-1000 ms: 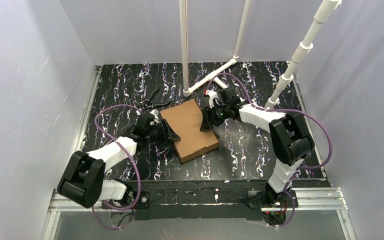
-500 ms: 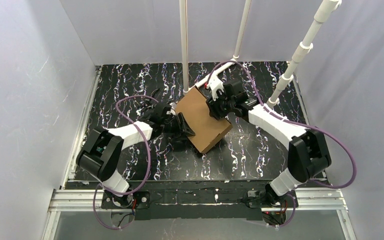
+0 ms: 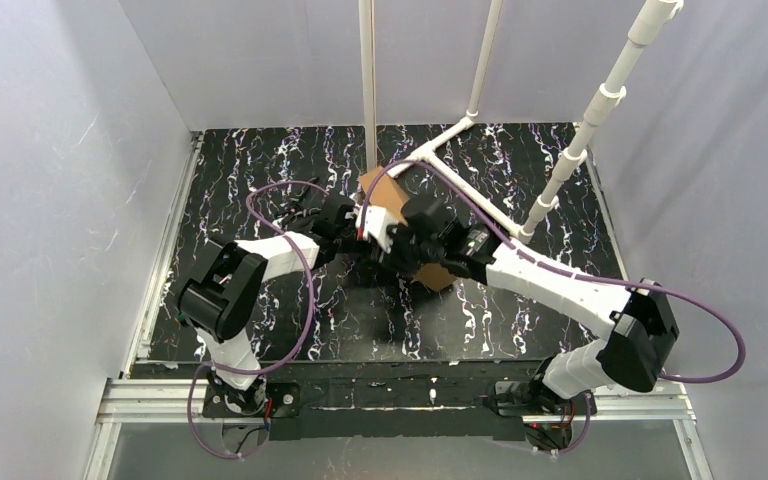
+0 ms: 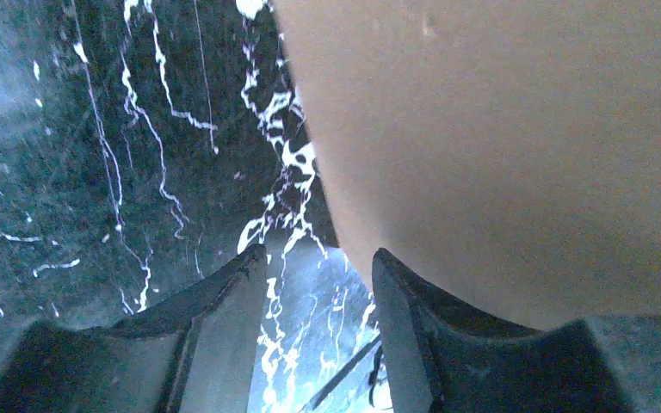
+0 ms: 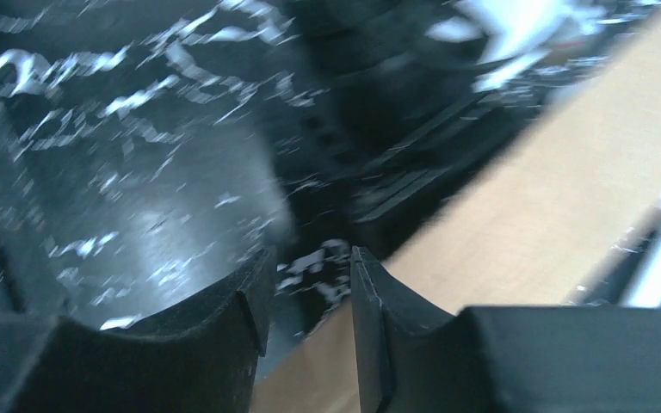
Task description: Fold the paper box
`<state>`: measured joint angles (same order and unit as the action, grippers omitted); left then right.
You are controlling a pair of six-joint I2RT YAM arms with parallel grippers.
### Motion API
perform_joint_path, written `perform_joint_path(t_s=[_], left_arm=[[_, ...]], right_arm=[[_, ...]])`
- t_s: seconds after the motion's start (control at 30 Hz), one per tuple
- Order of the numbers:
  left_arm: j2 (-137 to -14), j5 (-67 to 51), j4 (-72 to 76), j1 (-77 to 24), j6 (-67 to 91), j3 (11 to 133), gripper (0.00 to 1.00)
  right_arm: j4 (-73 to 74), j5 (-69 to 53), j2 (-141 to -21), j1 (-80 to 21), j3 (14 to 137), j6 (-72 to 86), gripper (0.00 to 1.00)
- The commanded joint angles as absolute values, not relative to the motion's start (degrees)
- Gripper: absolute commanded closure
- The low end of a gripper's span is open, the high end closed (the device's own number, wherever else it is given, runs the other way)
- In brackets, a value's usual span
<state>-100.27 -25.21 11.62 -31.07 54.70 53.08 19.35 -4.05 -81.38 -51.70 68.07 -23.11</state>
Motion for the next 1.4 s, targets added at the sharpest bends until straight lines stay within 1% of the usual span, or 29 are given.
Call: perform_joint_path(t_s=[0.0, 0.07, 0.17, 0.3, 0.37, 0.47, 0.53, 0.6, 0.67, 0.77, 0.83, 0.93, 1.0, 1.1, 1.17, 1.2, 1.3, 1.37], left_arm=[[-96.4, -22.1, 17.3, -29.4, 56.6, 50.3, 0.53], [-94.3, -21.9, 17.8, -28.2, 57.4, 47.2, 0.51], [-90.4, -22.4, 17.8, -26.6, 57.9, 42.2, 0.50], [-83.3, -23.2, 17.7, -23.9, 58.8, 34.5, 0.51], [-79.0, -23.3, 16.4, -22.2, 58.6, 32.0, 0.50], [-72.5, -22.3, 10.9, -20.8, 56.3, 31.2, 0.50], [-68.5, -21.7, 6.6, -20.3, 54.6, 31.7, 0.48], [-65.0, -20.1, 0.2, -20.1, 51.2, 33.6, 0.43], [-62.9, -19.9, -5.4, -20.0, 47.7, 35.7, 0.38], [-59.8, -22.6, -10.1, -19.3, 43.6, 39.0, 0.28], [-57.3, -26.5, -12.0, -18.0, 42.8, 41.8, 0.19], [-51.5, -30.6, -15.0, -15.5, 42.1, 47.4, 0.03], [-48.4, -29.6, -20.4, -15.1, 39.2, 52.2, 0.02], [-46.2, -25.3, -33.6, -15.0, 34.0, 61.6, 0.02], [-44.4, -23.2, -39.6, -15.0, 31.9, 65.6, 0.02], [-43.1, -22.2, -41.2, -15.0, 31.3, 66.6, 0.02], [-39.2, -20.4, -44.0, -15.0, 30.6, 67.6, 0.02], [-37.3, -19.4, -45.2, -15.0, 30.3, 68.0, 0.02]], right_arm=[[29.0, -7.5, -81.2, -54.9, 64.2, -26.0, 0.54], [29.7, -9.4, -80.8, -55.8, 63.1, -27.0, 0.52], [30.9, -13.3, -79.9, -56.1, 63.2, -27.4, 0.47], [37.1, -24.7, -79.2, -55.0, 68.8, -29.3, 0.38], [41.6, -30.6, -79.0, -52.7, 72.1, -32.6, 0.34], [46.0, -34.7, -77.9, -47.6, 75.2, -37.5, 0.30], [46.5, -38.0, -76.5, -42.0, 75.2, -37.9, 0.28], [45.0, -37.8, -73.9, -38.9, 73.3, -36.8, 0.24], [42.4, -34.9, -71.5, -36.3, 70.2, -34.7, 0.19], [40.1, -32.6, -68.2, -30.9, 66.7, -32.6, 0.09], [40.8, -34.1, -65.8, -26.8, 65.8, -32.2, 0.03], [43.8, -34.6, -62.4, -22.0, 65.2, -32.2, 0.02], [45.5, -31.6, -60.0, -20.1, 65.5, -31.2, 0.02], [45.6, -23.5, -56.0, -17.7, 67.1, -27.2, 0.02], [43.4, -18.0, -53.4, -15.5, 68.3, -22.0, 0.02], [44.2, -17.3, -52.4, -14.1, 69.5, -21.7, 0.02], [51.1, -24.1, -51.3, -10.2, 74.4, -29.3, 0.02], [51.3, -28.0, -51.3, -8.0, 75.8, -27.3, 0.02]])
